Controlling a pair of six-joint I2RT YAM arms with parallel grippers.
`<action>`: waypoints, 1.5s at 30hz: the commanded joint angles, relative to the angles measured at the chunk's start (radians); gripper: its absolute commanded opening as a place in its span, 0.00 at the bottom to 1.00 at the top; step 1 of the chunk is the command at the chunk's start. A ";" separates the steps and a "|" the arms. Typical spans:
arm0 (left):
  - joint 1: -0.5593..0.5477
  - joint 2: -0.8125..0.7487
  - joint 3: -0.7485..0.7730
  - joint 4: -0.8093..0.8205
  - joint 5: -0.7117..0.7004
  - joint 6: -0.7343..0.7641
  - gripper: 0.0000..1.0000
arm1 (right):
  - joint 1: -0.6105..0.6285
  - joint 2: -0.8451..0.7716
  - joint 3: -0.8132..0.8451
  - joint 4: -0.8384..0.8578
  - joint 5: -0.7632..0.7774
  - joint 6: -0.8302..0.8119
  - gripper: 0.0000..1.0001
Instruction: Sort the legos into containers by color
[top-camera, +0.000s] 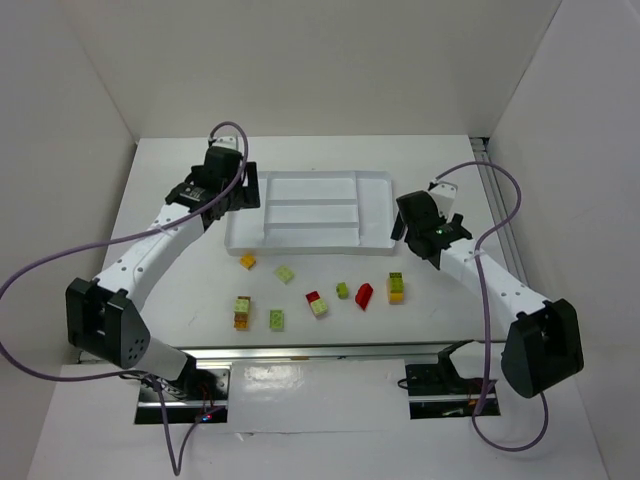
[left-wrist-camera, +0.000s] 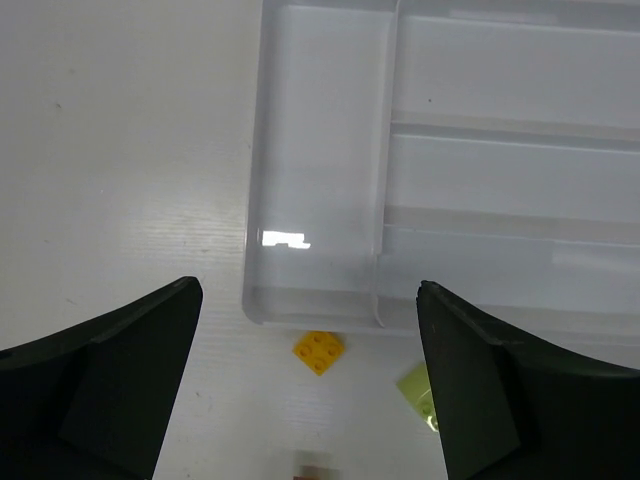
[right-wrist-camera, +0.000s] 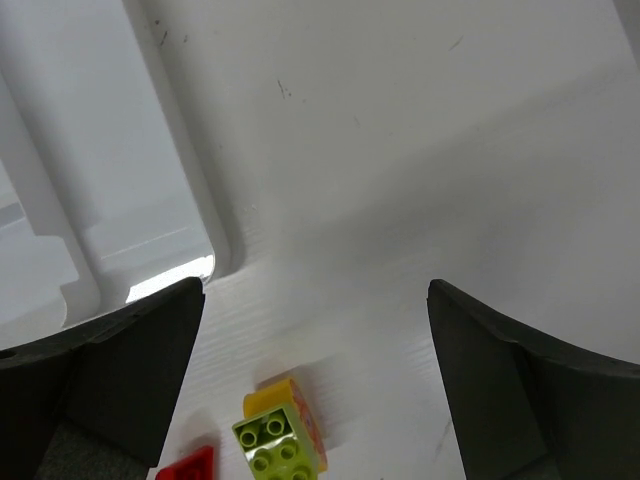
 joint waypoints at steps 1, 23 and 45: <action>0.000 -0.013 0.026 -0.049 0.067 -0.052 1.00 | 0.008 -0.033 -0.023 -0.021 -0.050 0.005 1.00; -0.009 0.011 -0.001 0.010 0.245 -0.078 0.96 | 0.116 -0.116 -0.150 -0.081 -0.401 -0.007 0.90; -0.009 0.088 0.040 0.010 0.275 -0.078 0.96 | 0.156 -0.006 -0.109 -0.130 -0.281 0.048 0.30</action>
